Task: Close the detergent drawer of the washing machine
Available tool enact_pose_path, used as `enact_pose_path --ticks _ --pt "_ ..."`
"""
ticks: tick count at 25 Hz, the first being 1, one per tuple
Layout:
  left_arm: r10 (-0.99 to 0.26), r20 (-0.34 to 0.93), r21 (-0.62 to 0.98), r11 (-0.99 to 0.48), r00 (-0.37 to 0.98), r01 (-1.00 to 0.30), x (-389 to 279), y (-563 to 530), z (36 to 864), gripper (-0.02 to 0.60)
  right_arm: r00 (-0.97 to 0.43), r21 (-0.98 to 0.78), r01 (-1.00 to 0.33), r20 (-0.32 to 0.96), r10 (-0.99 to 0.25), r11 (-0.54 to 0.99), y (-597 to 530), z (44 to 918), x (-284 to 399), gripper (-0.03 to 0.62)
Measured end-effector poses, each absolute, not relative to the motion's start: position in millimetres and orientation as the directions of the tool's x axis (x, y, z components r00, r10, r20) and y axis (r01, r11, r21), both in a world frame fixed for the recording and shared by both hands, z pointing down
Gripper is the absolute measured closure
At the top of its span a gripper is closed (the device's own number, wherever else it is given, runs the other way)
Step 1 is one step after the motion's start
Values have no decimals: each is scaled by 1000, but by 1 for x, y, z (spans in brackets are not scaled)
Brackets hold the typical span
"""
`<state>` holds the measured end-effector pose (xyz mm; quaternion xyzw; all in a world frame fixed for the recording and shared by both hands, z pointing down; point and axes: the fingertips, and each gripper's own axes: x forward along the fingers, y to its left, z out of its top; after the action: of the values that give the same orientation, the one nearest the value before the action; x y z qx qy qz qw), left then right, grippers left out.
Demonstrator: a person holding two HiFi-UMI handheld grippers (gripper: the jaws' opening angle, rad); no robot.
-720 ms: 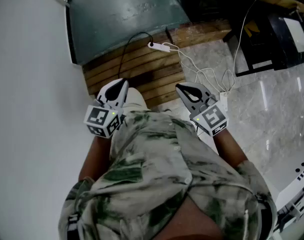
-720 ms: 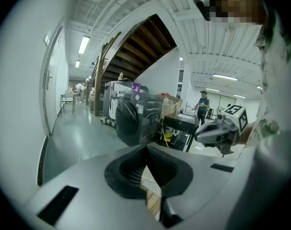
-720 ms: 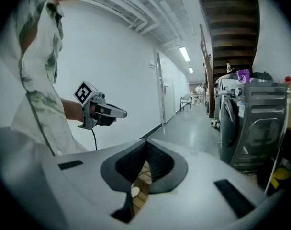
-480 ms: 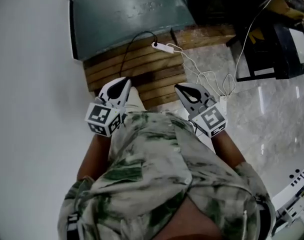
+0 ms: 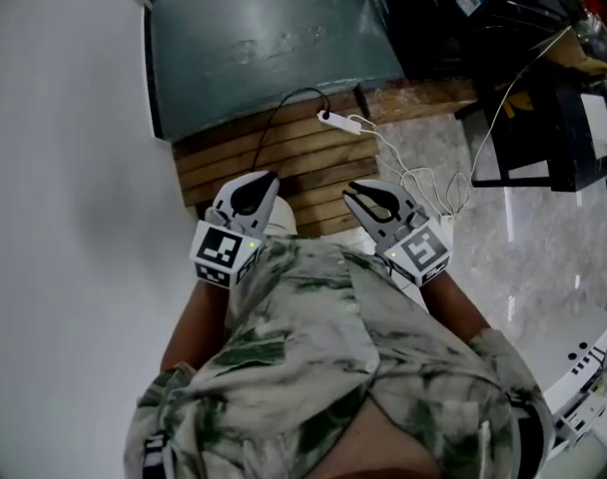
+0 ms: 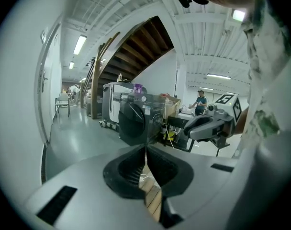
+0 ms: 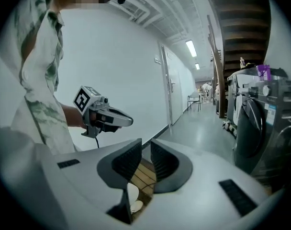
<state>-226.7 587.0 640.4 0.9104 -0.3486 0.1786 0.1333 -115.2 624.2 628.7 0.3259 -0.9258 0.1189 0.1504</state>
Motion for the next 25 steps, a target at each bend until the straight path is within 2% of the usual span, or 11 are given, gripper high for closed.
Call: enact_pose_path --ticks 5,8,12,20,25 --pt "-572 424 132 -728 702 -673 -290 530 612 548 -710 -94 -666 386 -590 740 562 596 -177 501" --pt "-558 431 148 -732 710 -665 -321 500 591 473 -695 -85 -677 401 -597 731 530 575 -209 491" --pt "-566 425 155 -723 706 -673 -352 466 566 465 -693 -85 -679 404 -598 729 498 549 -237 492" --pt "-599 449 198 -657 663 -727 -382 400 572 451 -702 -130 -664 448 -554 736 433 556 -248 499" --pt "-594 492 205 -631 636 -748 -374 329 587 451 -737 -161 -627 441 -512 763 354 572 -241 503"
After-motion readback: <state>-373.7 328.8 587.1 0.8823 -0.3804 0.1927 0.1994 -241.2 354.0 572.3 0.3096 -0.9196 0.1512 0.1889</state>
